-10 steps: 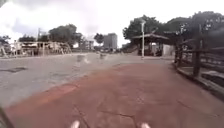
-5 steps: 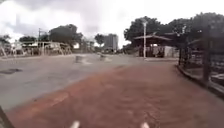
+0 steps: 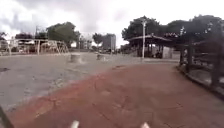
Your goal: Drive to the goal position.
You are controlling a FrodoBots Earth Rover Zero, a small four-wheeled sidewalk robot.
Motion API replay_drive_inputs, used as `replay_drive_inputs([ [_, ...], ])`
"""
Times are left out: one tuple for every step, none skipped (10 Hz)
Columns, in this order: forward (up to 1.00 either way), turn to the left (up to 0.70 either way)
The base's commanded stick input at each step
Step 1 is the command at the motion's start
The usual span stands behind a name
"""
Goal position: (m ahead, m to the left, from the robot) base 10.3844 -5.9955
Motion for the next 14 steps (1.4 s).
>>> replay_drive_inputs([
  [0.7, -0.27],
  [0.7, -0.27],
  [0.7, -0.27],
  [0.7, -0.27],
  [0.7, 0.0],
  [0.7, 0.0],
  [0.7, 0.0],
  [0.7, 0.0],
  [0.7, 0.0],
  [0.7, 0.0],
  [0.7, 0.0],
  [0.7, 0.0],
  [0.7, -0.11],
  [0.7, -0.27],
])
